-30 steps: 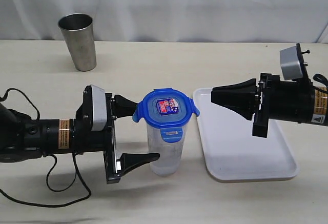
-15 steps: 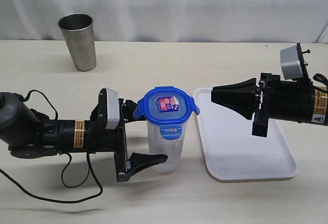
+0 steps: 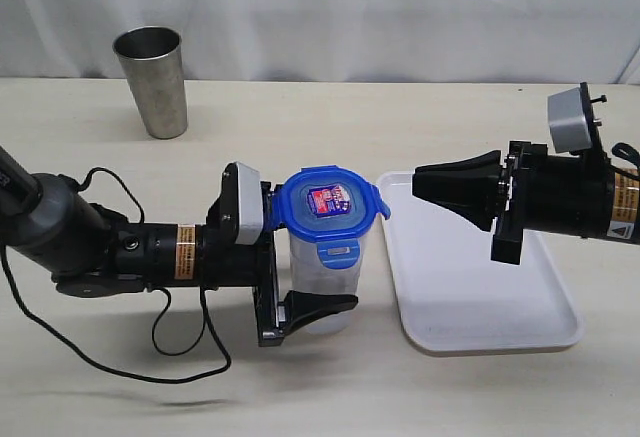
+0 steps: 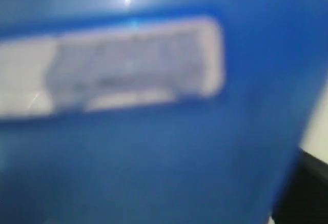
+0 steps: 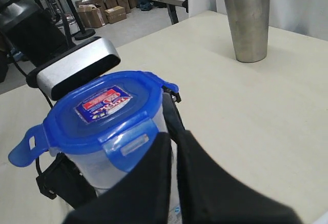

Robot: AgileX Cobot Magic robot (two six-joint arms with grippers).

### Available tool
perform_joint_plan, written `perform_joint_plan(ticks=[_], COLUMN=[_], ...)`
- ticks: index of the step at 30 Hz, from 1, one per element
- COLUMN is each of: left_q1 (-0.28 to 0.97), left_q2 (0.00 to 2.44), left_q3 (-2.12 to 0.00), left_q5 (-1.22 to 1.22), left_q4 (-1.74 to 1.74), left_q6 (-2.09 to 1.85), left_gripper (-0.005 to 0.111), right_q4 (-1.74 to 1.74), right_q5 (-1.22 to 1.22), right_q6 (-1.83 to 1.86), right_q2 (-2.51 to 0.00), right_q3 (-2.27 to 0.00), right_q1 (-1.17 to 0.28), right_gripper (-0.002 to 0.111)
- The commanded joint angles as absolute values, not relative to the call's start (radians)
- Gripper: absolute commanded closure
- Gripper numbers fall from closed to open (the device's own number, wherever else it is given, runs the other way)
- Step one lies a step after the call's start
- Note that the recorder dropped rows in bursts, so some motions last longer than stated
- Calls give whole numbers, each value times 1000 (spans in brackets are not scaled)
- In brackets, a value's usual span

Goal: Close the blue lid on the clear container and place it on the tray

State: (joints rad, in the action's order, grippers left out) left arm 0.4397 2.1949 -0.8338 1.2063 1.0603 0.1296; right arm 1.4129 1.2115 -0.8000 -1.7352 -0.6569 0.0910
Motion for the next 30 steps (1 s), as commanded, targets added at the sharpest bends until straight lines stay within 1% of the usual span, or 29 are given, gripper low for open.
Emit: perform_joint_plan(ticks=[1,24,30], left_q1=[455,455,455], left_q2=[2196,2196,2196], left_q3=[-844,-844,-844], left_q5=[1187,1189,1221], left_q4=[1022,985,983], left_q6=[140,187,196], left_gripper=[17,17,17], right_q4=[1406,1406,1406], right_q5=[1221,1220,1174], right_q6=[-804,-839,-851], right_q2=[-1731,-1731,-1731], right_q3=[-662,-662,-662], right_q1=[90,90,90], right_gripper=[104,104,104])
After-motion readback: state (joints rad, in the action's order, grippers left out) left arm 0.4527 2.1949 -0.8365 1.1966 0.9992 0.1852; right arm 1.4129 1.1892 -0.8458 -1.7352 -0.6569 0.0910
